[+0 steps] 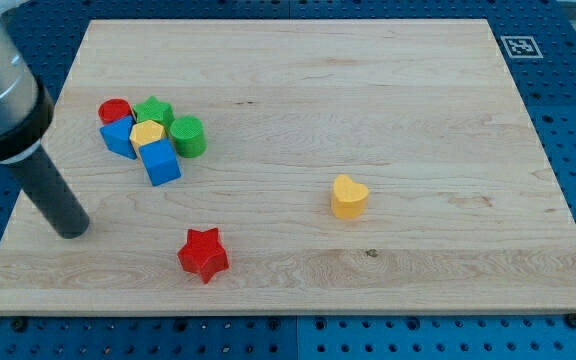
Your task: Separate the yellow hexagon and blue cube
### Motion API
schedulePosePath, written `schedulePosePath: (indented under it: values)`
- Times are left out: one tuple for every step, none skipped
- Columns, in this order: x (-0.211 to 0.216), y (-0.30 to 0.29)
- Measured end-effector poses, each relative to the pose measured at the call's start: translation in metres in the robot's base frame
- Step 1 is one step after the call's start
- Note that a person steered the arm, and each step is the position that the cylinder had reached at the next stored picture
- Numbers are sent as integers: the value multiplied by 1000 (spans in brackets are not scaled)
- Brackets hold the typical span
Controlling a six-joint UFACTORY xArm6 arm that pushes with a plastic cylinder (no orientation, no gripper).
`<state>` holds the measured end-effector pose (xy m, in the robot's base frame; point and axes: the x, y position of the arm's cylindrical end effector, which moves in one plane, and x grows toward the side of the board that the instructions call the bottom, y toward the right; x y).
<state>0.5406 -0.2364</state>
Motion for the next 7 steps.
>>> schedulePosePath:
  values:
    - [-33, -41]
    - [-89, -41]
    - [-131, -37]
    - [-125, -2]
    - [-125, 39]
    - [-124, 70]
    - [-115, 85]
